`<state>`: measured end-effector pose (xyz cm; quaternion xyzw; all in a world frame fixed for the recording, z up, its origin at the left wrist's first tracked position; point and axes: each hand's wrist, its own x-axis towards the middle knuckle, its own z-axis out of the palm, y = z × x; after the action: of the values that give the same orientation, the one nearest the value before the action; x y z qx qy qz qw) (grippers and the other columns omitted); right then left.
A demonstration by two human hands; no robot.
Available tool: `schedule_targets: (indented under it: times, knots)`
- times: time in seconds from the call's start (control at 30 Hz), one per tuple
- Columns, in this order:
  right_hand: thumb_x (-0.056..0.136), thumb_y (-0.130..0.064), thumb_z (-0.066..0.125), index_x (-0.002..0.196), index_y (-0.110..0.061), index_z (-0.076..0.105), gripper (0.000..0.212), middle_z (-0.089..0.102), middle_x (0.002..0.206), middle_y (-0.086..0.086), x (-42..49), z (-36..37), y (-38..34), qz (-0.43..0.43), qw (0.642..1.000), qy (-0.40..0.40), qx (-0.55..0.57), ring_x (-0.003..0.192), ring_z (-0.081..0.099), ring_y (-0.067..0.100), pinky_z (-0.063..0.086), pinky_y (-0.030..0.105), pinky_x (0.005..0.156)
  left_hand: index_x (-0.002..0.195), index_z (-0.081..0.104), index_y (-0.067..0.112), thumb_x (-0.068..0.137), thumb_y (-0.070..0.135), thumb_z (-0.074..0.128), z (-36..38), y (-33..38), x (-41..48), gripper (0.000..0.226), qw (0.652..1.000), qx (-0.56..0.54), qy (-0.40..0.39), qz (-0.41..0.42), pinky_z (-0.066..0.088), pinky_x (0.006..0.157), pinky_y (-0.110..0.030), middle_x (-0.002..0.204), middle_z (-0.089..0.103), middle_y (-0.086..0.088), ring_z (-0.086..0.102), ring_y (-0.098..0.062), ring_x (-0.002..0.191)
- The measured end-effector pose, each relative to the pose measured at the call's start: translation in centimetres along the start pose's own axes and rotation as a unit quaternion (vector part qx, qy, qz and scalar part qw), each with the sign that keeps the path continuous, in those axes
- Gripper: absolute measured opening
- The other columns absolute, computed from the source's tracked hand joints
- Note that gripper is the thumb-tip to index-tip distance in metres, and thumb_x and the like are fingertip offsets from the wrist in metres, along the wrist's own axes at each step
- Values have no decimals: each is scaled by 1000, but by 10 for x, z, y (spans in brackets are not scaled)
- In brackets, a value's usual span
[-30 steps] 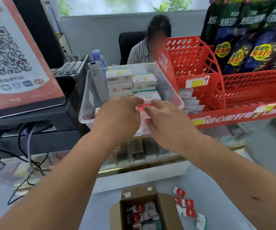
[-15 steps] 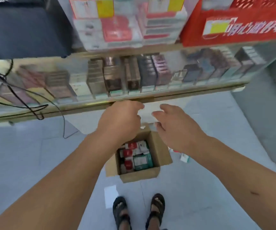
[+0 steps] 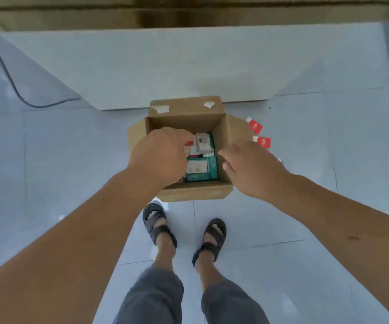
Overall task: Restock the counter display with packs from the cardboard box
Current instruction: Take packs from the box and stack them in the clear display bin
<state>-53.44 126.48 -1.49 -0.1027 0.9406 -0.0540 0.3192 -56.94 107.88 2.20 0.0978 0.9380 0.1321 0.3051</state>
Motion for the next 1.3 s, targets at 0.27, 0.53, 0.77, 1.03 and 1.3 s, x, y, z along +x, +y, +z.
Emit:
schedule_targets:
  times: [0.27,0.53,0.77,1.03,1.3]
  knots:
    - [94,-17,54,124,-14,54,29,48,110,8,111,114,7,40,997,-67,4,93,54,26,44,33,70,136,51,32,93,12,50,103,-65,63,48,995,-72,-69,-26,53,91,-38,133,57,-2,55,-25,115]
    - [88,-21,62,151,-21,26,73,24,151,17,262,232,18,101,985,-129,-48,132,32,41,45,51,99,139,44,34,93,16,56,205,-87,140,51,984,-103,-131,-58,51,96,-40,135,52,-1,52,-22,120]
    - [86,-40,66,156,-15,8,95,18,151,38,359,315,51,148,985,-9,-86,137,24,54,32,58,106,145,35,37,92,19,64,243,-94,218,64,967,-105,-209,-106,49,100,-42,141,46,-3,48,-24,127]
    - [90,-22,59,156,-19,11,82,34,145,23,315,279,35,103,995,11,-12,125,41,43,45,50,93,133,47,37,96,28,55,230,-91,196,39,985,-127,-76,-85,54,91,-40,125,55,1,55,-20,114]
    - [83,-24,68,153,-24,22,84,51,138,4,152,125,-12,52,974,151,160,125,49,23,55,38,86,146,33,35,94,22,56,110,-64,125,58,990,-117,5,-83,46,84,-30,141,50,3,51,-21,123]
